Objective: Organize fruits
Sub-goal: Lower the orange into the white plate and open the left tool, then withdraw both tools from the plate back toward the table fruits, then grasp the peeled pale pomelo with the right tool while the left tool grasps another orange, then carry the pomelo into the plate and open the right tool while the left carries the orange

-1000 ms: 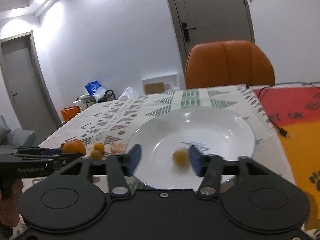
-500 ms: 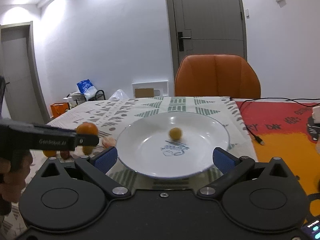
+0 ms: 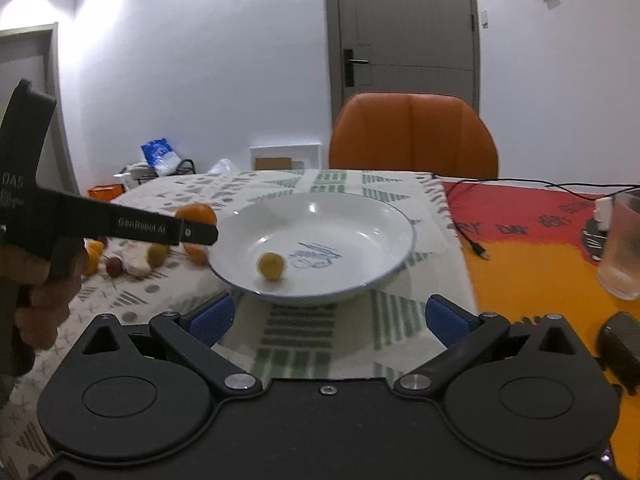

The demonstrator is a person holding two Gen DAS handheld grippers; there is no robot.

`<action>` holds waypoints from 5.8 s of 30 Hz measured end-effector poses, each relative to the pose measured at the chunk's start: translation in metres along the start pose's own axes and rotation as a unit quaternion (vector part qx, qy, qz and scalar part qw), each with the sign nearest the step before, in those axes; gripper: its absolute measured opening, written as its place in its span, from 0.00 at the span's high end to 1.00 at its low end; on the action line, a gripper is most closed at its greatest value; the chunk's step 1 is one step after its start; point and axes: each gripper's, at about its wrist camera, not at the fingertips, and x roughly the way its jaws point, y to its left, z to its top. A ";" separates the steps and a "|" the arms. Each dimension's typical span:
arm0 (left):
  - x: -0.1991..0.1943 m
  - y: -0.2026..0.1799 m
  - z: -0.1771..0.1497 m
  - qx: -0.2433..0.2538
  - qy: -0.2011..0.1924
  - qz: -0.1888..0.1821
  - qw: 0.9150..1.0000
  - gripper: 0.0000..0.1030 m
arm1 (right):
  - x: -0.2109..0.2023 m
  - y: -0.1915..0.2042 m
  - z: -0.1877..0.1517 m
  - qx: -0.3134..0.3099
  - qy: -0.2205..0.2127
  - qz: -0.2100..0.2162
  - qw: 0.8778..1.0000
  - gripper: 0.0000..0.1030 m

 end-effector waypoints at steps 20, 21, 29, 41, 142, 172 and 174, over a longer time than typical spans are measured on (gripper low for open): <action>0.020 -0.023 0.012 0.027 0.000 0.010 1.000 0.52 | -0.025 -0.025 -0.023 0.015 0.033 -0.020 0.999 0.00; 0.017 -0.022 0.013 0.027 -0.005 0.012 1.000 0.50 | -0.026 -0.024 -0.024 0.014 0.035 -0.020 0.999 0.00; -0.008 -0.012 0.012 0.028 -0.023 0.026 0.999 0.44 | -0.030 -0.018 -0.028 0.003 0.038 -0.022 0.999 0.00; -0.051 0.042 -0.009 -0.013 -0.027 0.066 0.997 0.41 | -0.030 0.016 -0.015 -0.032 0.023 0.016 0.999 0.00; -0.091 0.142 -0.067 -0.141 -0.019 0.085 0.986 0.66 | 0.083 0.136 0.011 -0.054 0.093 0.205 0.973 0.67; -0.084 0.120 -0.051 -0.115 -0.018 0.081 0.990 0.66 | 0.078 0.130 0.023 -0.020 0.034 0.200 0.979 0.66; -0.083 0.115 -0.048 -0.110 -0.020 0.079 0.991 0.66 | 0.073 0.124 0.026 -0.016 0.024 0.198 0.980 0.66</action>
